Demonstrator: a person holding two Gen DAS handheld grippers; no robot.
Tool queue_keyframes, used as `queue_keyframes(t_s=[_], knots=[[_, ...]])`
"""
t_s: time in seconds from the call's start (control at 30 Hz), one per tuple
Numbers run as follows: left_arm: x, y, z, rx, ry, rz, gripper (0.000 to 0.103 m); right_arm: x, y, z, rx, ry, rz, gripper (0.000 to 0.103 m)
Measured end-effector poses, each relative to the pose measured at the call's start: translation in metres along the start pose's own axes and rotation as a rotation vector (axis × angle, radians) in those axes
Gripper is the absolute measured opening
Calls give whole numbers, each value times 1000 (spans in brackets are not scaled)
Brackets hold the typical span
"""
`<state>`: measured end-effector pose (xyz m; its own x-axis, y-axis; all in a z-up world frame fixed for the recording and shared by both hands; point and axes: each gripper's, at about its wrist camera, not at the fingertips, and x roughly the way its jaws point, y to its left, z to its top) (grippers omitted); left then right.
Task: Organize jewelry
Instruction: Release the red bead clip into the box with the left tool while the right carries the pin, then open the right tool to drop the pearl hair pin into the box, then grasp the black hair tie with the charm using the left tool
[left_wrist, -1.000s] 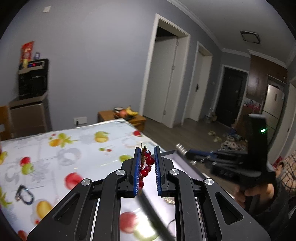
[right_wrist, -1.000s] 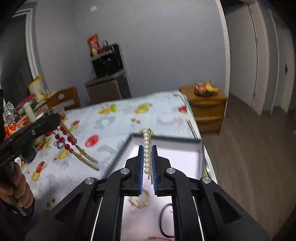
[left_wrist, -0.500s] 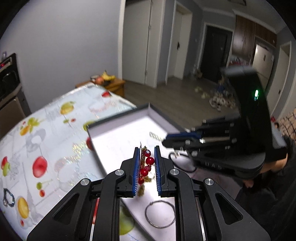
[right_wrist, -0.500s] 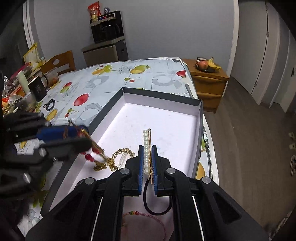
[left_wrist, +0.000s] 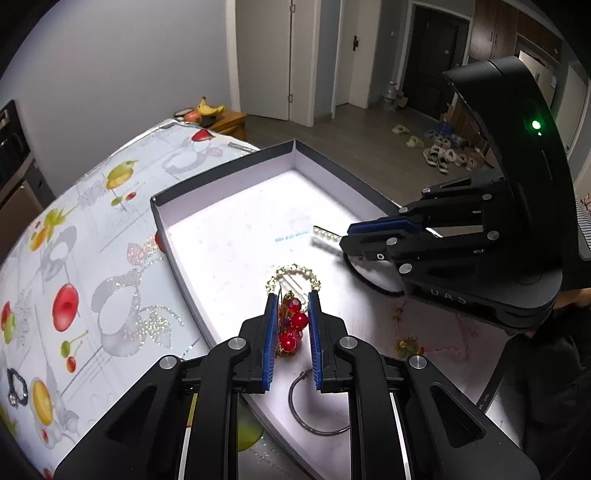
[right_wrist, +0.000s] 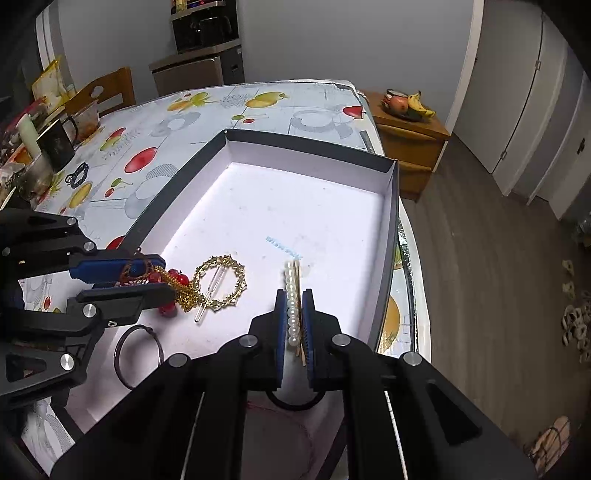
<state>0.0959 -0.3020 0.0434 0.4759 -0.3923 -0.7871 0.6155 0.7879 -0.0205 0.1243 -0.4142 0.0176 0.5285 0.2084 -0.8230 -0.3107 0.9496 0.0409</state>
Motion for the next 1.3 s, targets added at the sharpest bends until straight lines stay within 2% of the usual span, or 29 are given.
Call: queue_keyframes(t_s=[0.1, 0.17, 0.2, 0.27, 0.33, 0.4, 0.47, 0.5, 0.6, 0.67, 0.77, 0.9, 1.03, 1.1, 1.2, 1.3], knots=[[-1, 0, 0, 3, 1, 1, 21, 1, 0, 0, 1, 1, 1, 9], [-3, 0, 0, 0, -5, 7, 35, 0, 0, 0, 3, -4, -2, 10], [-4, 0, 0, 0, -9, 7, 37, -1, 0, 0, 5, -6, -5, 10], [-8, 1, 0, -1, -23, 13, 47, -2, -1, 1, 11, -14, -8, 12], [-15, 5, -1, -10, -41, 17, 52, -7, -2, 3, 21, -42, -22, 24], [-23, 13, -2, -28, -60, 30, 55, -16, -1, 5, 23, -91, -56, 59], [-30, 25, -4, -64, -87, 61, 70, -24, -1, 7, 24, -145, -72, 74], [-33, 32, -5, -92, -98, 81, 74, -28, -1, 9, 27, -170, -70, 75], [-40, 56, -10, -168, -113, 118, 76, -38, 1, 11, 31, -231, -76, 81], [-50, 75, -18, -213, -128, 185, 78, -44, 4, 13, 27, -262, -62, 84], [-65, 102, -33, -276, -157, 231, 80, -52, 14, 16, 36, -309, -21, 84], [-89, 151, -60, -389, -184, 298, 80, -70, 42, 27, 35, -384, -13, 84], [-112, 196, -86, -469, -202, 430, 80, -87, 83, 39, 2, -444, 17, 84], [-120, 221, -98, -517, -196, 480, 80, -93, 108, 46, -33, -458, 60, 84], [-123, 254, -111, -566, -156, 520, 74, -92, 143, 57, -83, -453, 96, 84], [-116, 285, -128, -627, -92, 490, 65, -76, 174, 73, -99, -416, 151, 84]])
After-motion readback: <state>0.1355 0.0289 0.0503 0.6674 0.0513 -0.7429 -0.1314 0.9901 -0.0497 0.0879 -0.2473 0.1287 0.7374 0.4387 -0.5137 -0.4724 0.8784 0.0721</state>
